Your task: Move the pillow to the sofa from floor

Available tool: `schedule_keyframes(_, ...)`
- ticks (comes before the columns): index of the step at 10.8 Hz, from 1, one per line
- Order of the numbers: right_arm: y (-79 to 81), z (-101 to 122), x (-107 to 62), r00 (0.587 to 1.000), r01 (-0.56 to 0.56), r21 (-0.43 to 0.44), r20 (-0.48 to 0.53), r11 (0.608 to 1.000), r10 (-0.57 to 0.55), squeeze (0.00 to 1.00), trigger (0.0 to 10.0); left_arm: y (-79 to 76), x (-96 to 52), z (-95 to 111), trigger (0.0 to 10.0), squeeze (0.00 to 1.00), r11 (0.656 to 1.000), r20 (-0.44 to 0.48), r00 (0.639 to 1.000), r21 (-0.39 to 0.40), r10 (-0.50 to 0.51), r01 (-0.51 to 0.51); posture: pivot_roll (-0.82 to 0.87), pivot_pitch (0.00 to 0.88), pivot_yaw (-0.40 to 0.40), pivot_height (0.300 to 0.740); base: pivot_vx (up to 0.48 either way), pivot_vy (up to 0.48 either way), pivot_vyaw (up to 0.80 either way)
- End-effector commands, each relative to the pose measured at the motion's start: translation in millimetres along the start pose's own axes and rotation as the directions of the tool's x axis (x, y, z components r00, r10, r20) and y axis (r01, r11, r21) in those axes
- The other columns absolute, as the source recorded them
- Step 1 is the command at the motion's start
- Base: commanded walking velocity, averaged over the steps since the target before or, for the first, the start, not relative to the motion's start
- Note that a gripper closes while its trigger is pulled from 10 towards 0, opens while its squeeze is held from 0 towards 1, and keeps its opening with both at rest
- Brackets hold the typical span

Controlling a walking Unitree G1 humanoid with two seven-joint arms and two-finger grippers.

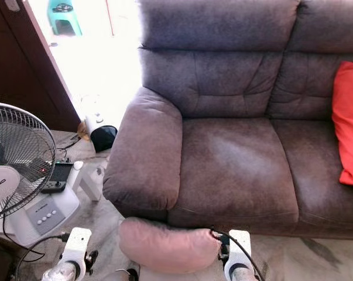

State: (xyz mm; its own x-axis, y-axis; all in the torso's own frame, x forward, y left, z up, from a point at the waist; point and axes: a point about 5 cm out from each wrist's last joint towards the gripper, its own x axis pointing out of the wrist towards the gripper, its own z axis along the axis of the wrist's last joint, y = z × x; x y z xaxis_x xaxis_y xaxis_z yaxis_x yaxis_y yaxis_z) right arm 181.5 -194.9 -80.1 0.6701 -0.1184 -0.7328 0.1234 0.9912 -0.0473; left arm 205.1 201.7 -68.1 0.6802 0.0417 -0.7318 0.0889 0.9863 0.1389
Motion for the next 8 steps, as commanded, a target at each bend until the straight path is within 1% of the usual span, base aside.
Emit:
schedule_keyframes(1, 0.5, -2, -0.5, 1.0, -0.002, 0.008, -0.002, 1.0, 0.002, 0.0, 10.0, 4.7, -0.4, 0, 10.0, 0.0, 1.0, -0.002, 1.0, -0.01, 0.012, -0.012, 0.06, 0.076, -0.004, 0.74, 0.0, 0.0, 0.0)
schedule_keyframes(2, 1.0, -1, -0.6, 1.0, 0.002, 0.013, 0.003, 1.0, -0.002, 0.0, 10.0, 4.6, 0.8, 6, 10.0, 0.0, 0.999, 0.03, 0.999, -0.035, 0.029, -0.028, 0.05, 0.069, -0.005, 0.74, 0.0, 0.0, 0.0)
schedule_keyframes(3, 2.2, 1, -0.2, 1.0, 0.001, 0.013, 0.017, 1.0, -0.001, 0.0, 10.0, 6.7, 1.1, 11, 10.0, 0.0, 0.992, 0.068, 0.995, -0.114, 0.069, -0.061, 0.05, 0.064, -0.008, 0.74, 0.0, 0.0, 0.0)
schedule_keyframes(4, 3.2, 2, 0.4, 1.0, -0.004, 0.008, 0.017, 1.0, 0.003, 0.0, 10.0, 6.7, 1.7, 16, 10.0, 0.0, 0.981, 0.099, 0.993, -0.189, 0.064, -0.044, 0.05, 0.056, -0.011, 0.74, 0.0, 0.0, 0.0)
schedule_keyframes(5, 3.3, 3, 0.4, 1.0, -0.007, 0.005, 0.018, 1.0, 0.007, 0.0, 10.0, 5.0, 2.3, 20, 10.0, 0.0, 0.98, 0.117, 0.992, -0.197, 0.051, -0.027, 0.05, 0.052, -0.013, 0.74, 0.0, 0.0, 0.0)
schedule_keyframes(6, 3.0, 3, 0.5, 1.0, -0.009, 0.001, 0.016, 1.0, 0.009, 0.0, 10.0, -4.0, 5.5, 34, 10.0, 0.0, 0.986, 0.152, 0.988, -0.168, 0.006, 0.02, 0.05, 0.044, -0.014, 0.74, 0.0, 0.0, 0.0)
schedule_keyframes(7, 3.0, 2, 0.4, 1.0, -0.009, 0.0, 0.014, 1.0, 0.009, 0.0, 10.0, -7.0, 6.4, 37, 10.0, 0.0, 0.99, 0.153, 0.988, -0.137, -0.003, 0.025, 0.05, 0.04, -0.014, 0.74, 0.0, 0.0, 0.0)
schedule_keyframes(8, 3.3, 1, 0.1, 1.0, -0.01, 0.003, 0.013, 1.0, 0.01, 0.0, 10.0, -6.8, 6.6, 35, 10.0, 0.0, 0.993, 0.132, 0.991, -0.118, 0.003, 0.012, 0.05, 0.033, -0.012, 0.74, 0.0, 0.0, 0.0)
